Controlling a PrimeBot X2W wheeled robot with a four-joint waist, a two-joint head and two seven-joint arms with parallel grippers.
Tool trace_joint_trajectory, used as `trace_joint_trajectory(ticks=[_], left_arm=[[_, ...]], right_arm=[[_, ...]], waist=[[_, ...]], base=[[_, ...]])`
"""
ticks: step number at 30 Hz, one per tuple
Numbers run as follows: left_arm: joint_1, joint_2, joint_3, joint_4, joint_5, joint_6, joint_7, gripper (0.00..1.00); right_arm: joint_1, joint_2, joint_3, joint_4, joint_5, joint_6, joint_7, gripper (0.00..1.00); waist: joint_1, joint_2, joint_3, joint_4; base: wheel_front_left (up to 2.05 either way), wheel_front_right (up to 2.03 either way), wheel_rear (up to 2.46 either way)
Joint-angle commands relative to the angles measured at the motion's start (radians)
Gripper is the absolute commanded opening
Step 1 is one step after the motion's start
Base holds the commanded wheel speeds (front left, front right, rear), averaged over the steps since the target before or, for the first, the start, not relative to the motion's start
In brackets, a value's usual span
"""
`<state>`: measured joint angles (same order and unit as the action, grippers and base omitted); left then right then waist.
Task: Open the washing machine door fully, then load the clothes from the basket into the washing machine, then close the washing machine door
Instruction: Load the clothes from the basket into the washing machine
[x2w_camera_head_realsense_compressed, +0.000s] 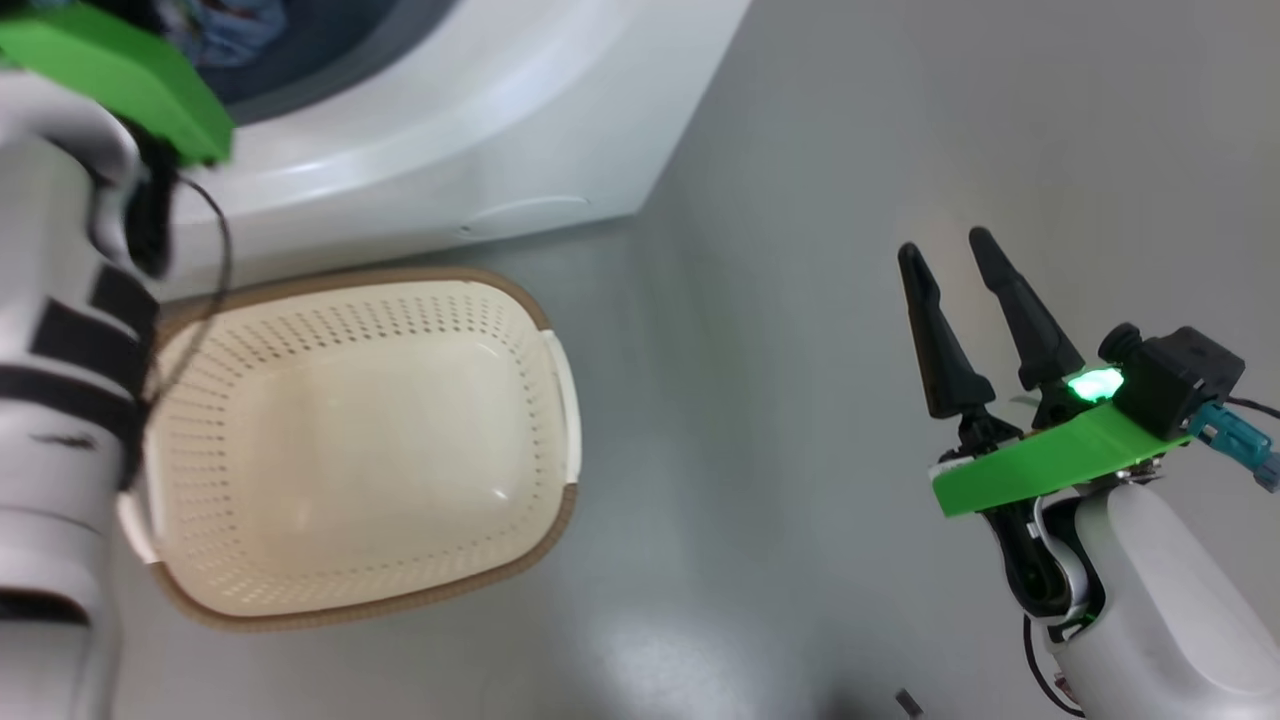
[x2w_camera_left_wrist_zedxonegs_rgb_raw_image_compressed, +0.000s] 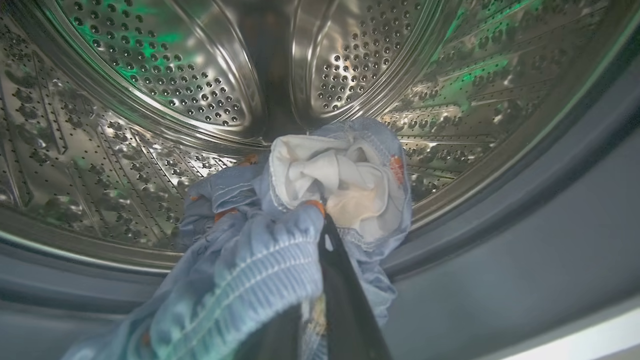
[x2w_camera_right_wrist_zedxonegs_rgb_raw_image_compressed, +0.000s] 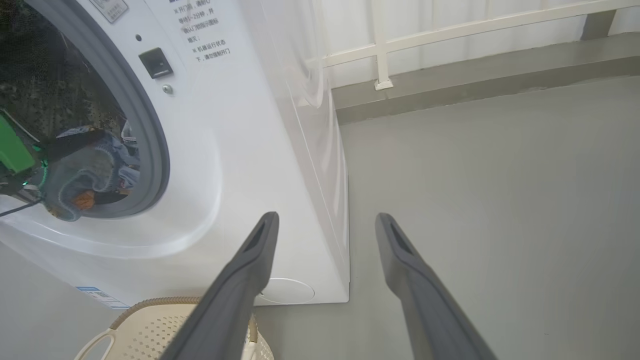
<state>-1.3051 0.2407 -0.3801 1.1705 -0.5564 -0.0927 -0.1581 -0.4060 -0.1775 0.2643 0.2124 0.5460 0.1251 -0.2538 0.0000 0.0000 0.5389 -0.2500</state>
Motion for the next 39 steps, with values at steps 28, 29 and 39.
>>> trace_joint_trajectory(ticks=[28, 29, 39], left_arm=[[-0.249, 0.124, -0.064, -0.121, 0.182, 0.114, -0.102, 1.00], [-0.247, 0.118, -0.063, -0.093, 0.175, 0.111, -0.094, 1.00], [-0.252, 0.067, -0.055, 0.082, 0.123, 0.095, 0.085, 1.00]], right_arm=[[-0.028, 0.060, 0.036, -0.032, -0.002, 0.006, -0.008, 1.00], [-0.028, 0.059, 0.037, -0.030, -0.002, 0.006, -0.008, 1.00], [-0.024, 0.037, 0.045, -0.018, -0.001, 0.006, -0.008, 1.00]], waist=[[0.0000, 0.0000, 0.165, -0.133], [0.0000, 0.0000, 0.159, -0.131], [0.0000, 0.0000, 0.098, -0.108]], base=[[0.00, 0.00, 0.00], [0.00, 0.00, 0.00], [0.00, 0.00, 0.00]])
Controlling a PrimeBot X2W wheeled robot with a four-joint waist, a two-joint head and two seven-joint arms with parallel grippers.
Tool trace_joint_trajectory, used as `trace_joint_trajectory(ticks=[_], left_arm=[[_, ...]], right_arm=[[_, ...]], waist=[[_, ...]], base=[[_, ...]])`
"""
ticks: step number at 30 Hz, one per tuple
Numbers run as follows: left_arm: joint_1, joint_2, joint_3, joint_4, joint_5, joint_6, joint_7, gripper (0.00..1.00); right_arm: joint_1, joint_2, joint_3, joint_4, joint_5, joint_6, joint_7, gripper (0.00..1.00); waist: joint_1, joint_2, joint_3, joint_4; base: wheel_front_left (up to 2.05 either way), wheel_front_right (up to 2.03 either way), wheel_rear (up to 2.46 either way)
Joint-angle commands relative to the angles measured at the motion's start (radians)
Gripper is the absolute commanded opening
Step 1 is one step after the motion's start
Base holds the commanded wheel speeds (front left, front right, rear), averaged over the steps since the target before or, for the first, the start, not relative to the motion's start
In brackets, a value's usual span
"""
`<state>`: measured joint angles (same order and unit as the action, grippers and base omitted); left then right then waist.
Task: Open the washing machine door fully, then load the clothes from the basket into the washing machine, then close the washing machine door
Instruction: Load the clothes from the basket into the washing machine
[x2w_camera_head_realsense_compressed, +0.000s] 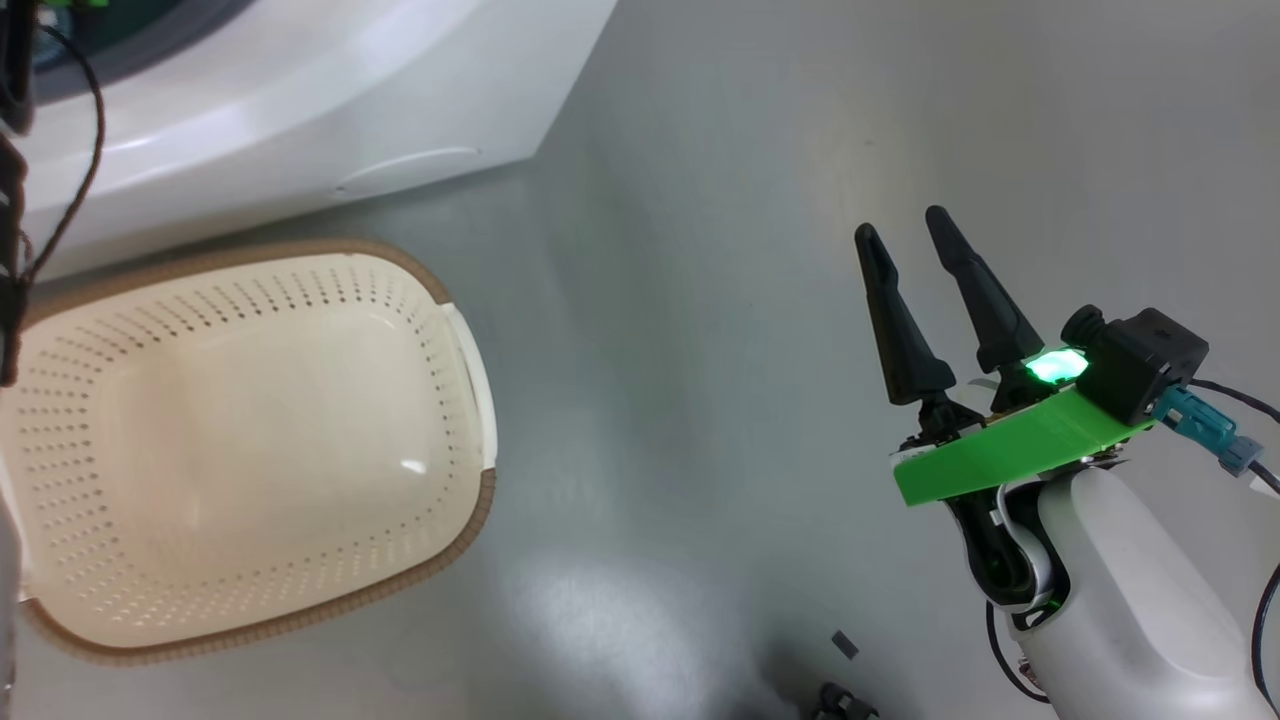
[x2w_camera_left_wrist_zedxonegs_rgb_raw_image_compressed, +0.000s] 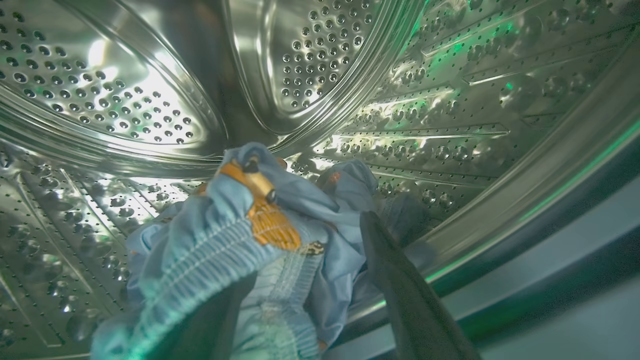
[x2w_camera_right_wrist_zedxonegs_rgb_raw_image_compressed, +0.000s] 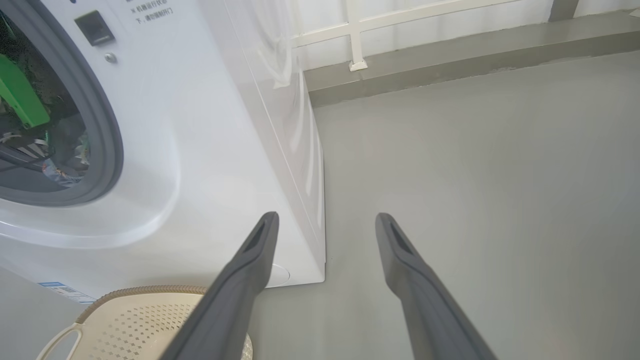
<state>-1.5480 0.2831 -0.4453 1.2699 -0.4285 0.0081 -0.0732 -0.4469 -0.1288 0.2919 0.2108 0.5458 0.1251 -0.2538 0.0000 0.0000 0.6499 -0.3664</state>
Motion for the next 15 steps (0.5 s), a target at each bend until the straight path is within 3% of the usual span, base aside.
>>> trace_joint_trajectory(ticks=[1, 15], left_arm=[[-0.005, 0.022, 0.013, -0.013, -0.010, -0.008, 0.002, 1.00], [0.130, -0.031, 0.029, 0.000, -0.059, -0.056, -0.155, 1.00]], right_arm=[[0.017, -0.013, 0.018, -0.015, 0.000, 0.006, -0.008, 1.00], [0.027, -0.052, 0.019, -0.004, 0.000, 0.006, -0.008, 1.00]], waist=[[0.0000, 0.0000, -0.020, 0.011], [0.0000, 0.0000, -0.126, 0.083]], base=[[0.00, 0.00, 0.00], [0.00, 0.00, 0.00]])
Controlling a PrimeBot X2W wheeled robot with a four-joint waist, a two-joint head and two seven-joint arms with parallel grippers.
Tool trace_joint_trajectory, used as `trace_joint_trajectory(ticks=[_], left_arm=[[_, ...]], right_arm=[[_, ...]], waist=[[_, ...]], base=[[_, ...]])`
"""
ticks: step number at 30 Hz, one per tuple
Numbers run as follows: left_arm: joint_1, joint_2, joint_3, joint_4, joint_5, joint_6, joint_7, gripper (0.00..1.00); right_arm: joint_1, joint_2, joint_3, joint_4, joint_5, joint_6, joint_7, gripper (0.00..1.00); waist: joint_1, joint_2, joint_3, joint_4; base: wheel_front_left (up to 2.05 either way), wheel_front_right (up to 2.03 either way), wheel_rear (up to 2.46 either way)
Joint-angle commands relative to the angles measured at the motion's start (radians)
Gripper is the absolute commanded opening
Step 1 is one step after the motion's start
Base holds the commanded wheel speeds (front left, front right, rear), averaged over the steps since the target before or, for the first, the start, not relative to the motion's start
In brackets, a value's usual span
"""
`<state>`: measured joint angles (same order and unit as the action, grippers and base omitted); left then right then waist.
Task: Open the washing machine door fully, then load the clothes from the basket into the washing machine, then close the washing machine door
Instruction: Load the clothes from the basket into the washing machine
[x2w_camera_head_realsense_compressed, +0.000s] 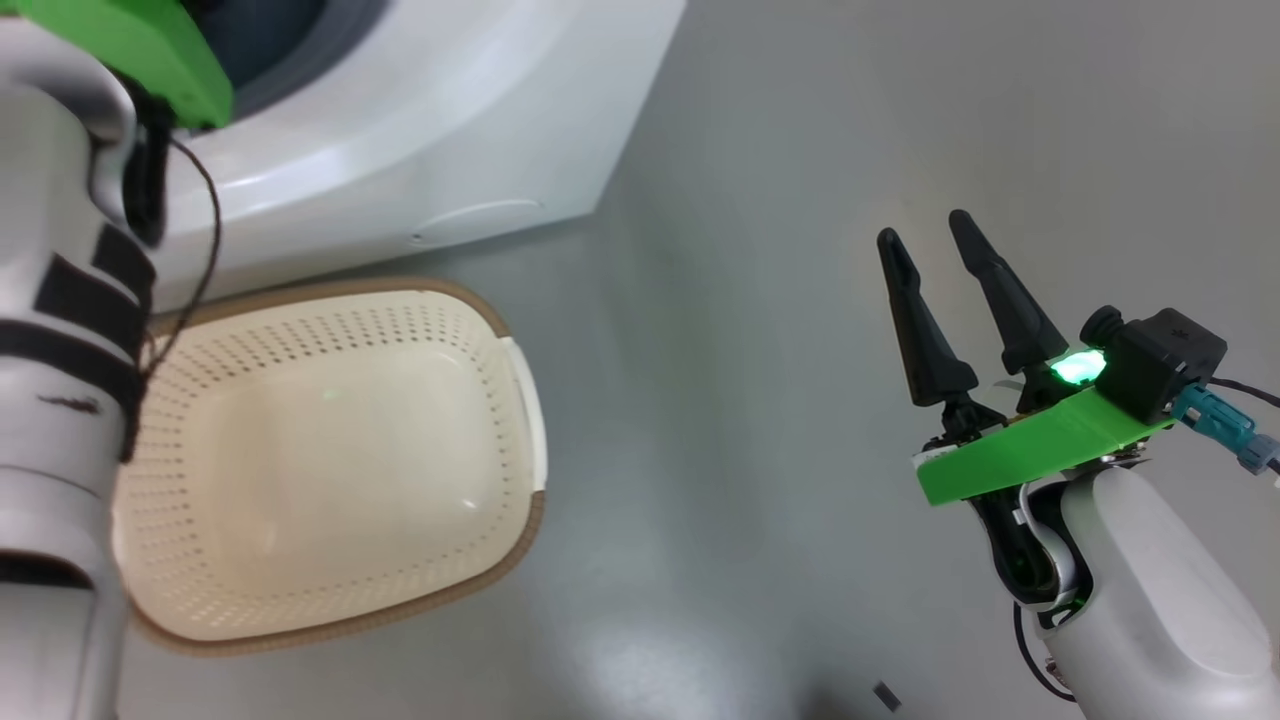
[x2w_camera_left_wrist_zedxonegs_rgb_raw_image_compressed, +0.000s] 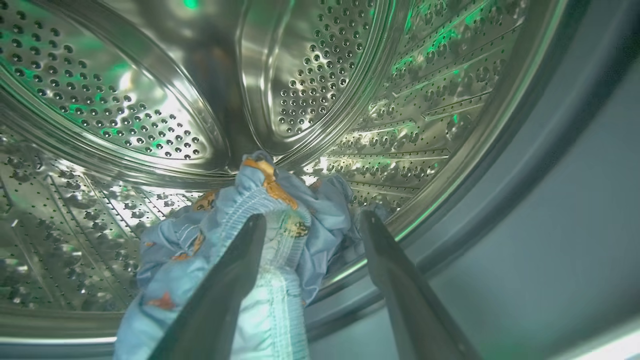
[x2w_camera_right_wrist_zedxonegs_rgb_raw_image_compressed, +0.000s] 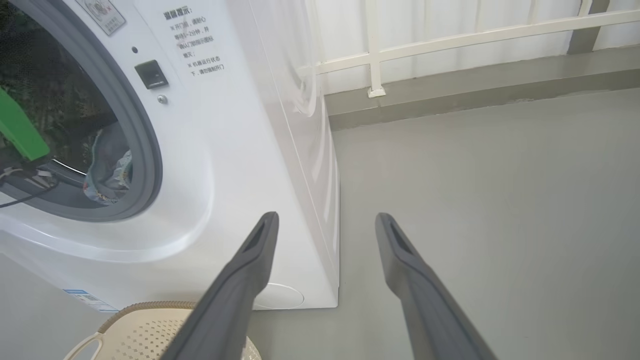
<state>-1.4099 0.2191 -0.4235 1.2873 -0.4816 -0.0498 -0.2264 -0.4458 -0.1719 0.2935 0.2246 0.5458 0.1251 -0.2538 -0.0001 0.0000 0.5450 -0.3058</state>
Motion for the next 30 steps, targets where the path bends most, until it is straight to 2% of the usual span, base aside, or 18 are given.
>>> trace_joint_trajectory(ticks=[1, 13, 22, 30], left_arm=[[0.003, 0.028, 0.009, -0.017, -0.009, -0.003, -0.008, 1.00], [0.161, -0.025, 0.016, -0.079, -0.030, -0.041, -0.035, 1.00], [0.332, -0.015, 0.047, -0.209, -0.017, -0.037, -0.035, 1.00], [0.533, 0.010, 0.102, -0.399, 0.018, -0.013, -0.035, 1.00]], right_arm=[[0.027, -0.013, 0.018, -0.016, 0.000, 0.006, -0.008, 1.00], [0.051, -0.051, 0.021, 0.005, 0.008, 0.006, -0.008, 1.00], [0.082, -0.065, 0.025, 0.020, 0.015, 0.006, -0.008, 1.00], [0.113, -0.078, 0.018, 0.027, 0.024, 0.006, -0.008, 1.00]], waist=[[0.0001, 0.0000, -0.030, 0.030], [0.0001, 0.0000, -0.141, 0.122], [0.0001, 0.0000, -0.230, 0.167], [0.0001, 0.0000, -0.297, 0.196]], base=[[0.00, 0.00, 0.00], [0.00, 0.00, 0.00], [0.00, 0.00, 0.00], [0.00, 0.00, 0.00]])
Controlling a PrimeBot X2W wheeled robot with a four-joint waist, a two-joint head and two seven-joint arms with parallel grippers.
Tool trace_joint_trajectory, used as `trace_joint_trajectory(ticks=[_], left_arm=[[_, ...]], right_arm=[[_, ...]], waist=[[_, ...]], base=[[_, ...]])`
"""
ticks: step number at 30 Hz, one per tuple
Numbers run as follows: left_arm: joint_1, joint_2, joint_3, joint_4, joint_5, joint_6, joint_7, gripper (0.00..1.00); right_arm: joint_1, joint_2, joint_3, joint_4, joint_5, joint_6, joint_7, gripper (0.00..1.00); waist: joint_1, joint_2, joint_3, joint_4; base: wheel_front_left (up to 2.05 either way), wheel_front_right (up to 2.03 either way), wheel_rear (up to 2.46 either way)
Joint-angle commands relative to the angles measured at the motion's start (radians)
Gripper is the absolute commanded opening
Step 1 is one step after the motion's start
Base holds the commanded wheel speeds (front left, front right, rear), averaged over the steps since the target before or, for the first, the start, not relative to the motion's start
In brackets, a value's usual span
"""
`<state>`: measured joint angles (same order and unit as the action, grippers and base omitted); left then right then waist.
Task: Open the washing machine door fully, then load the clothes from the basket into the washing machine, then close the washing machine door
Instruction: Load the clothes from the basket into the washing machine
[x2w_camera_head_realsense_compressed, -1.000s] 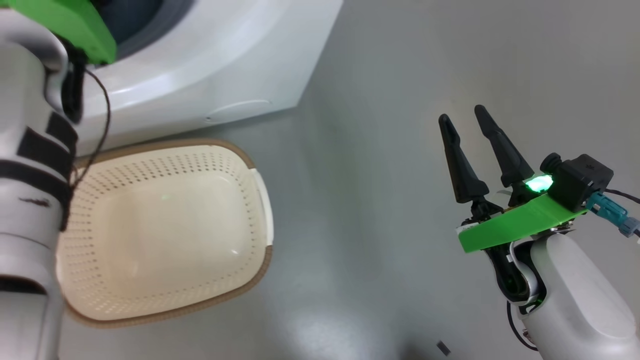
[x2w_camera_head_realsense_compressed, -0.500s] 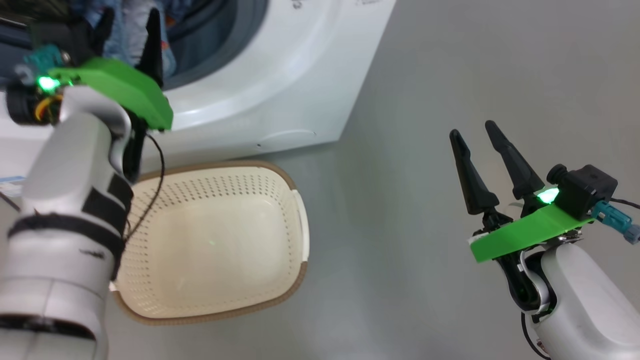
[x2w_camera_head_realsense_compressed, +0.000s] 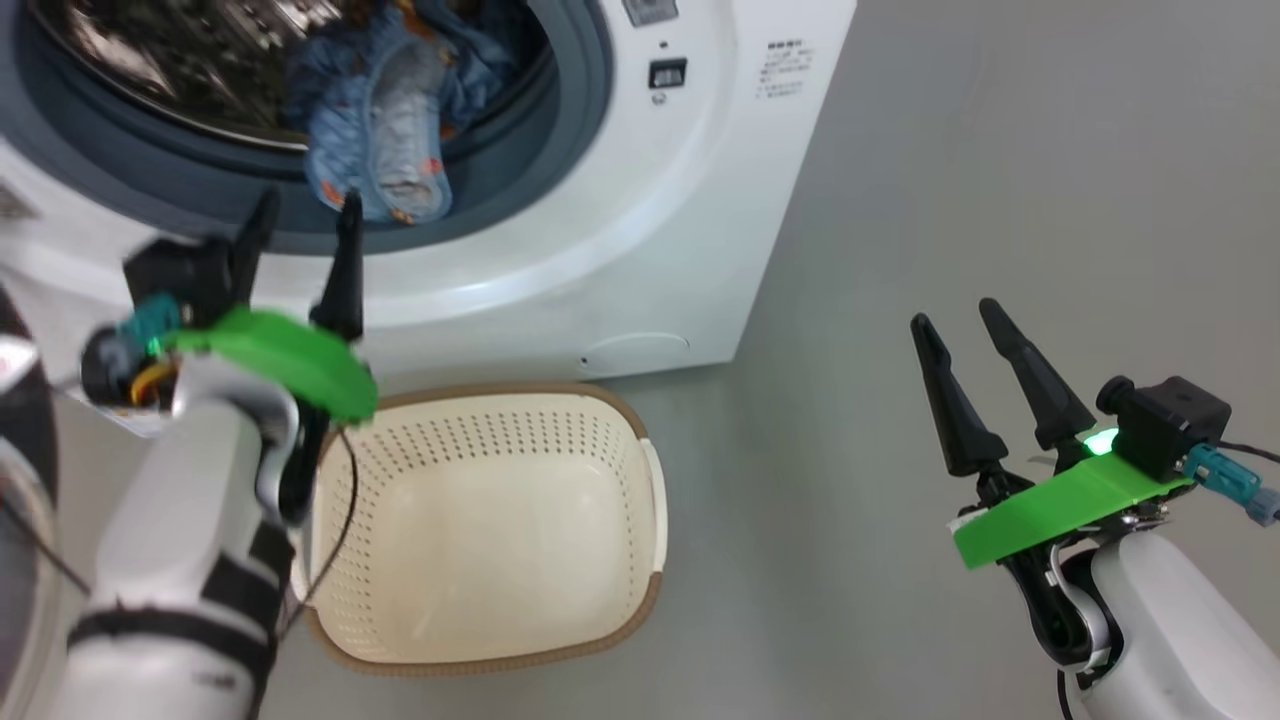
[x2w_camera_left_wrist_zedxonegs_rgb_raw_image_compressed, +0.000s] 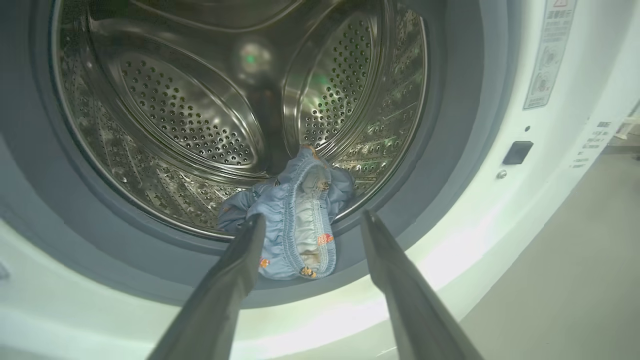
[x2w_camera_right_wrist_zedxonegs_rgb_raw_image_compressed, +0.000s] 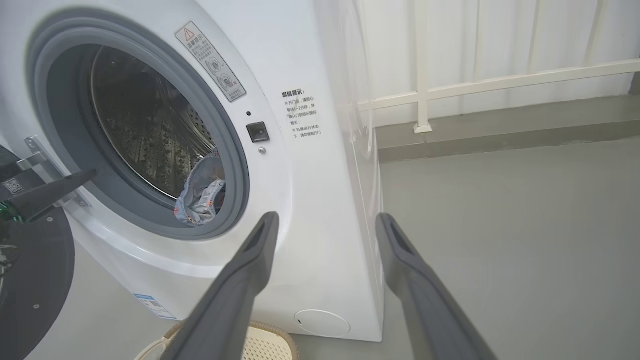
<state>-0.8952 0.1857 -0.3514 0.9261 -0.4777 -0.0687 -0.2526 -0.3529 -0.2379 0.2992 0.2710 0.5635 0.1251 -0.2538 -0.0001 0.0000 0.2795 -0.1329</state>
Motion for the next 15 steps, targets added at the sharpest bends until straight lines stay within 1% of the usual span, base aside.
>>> trace_joint_trajectory(ticks=[1, 12, 15], left_arm=[[0.074, 0.050, 0.050, -0.087, 0.018, 0.011, -0.009, 1.00], [0.371, 0.079, 0.156, -0.361, 0.053, 0.065, -0.009, 1.00], [0.417, 0.083, 0.175, -0.405, 0.056, 0.074, -0.009, 1.00]], right_arm=[[0.027, -0.013, 0.012, -0.018, 0.007, 0.006, -0.008, 1.00], [0.058, -0.024, -0.001, -0.018, 0.013, 0.006, -0.008, 1.00], [0.063, -0.026, -0.002, -0.018, 0.014, 0.006, -0.008, 1.00]], waist=[[0.0001, 0.0000, -0.046, 0.027], [0.0001, 0.0000, -0.102, 0.049], [0.0001, 0.0000, -0.110, 0.051]], base=[[0.00, 0.00, 0.00], [0.00, 0.00, 0.00], [0.00, 0.00, 0.00]])
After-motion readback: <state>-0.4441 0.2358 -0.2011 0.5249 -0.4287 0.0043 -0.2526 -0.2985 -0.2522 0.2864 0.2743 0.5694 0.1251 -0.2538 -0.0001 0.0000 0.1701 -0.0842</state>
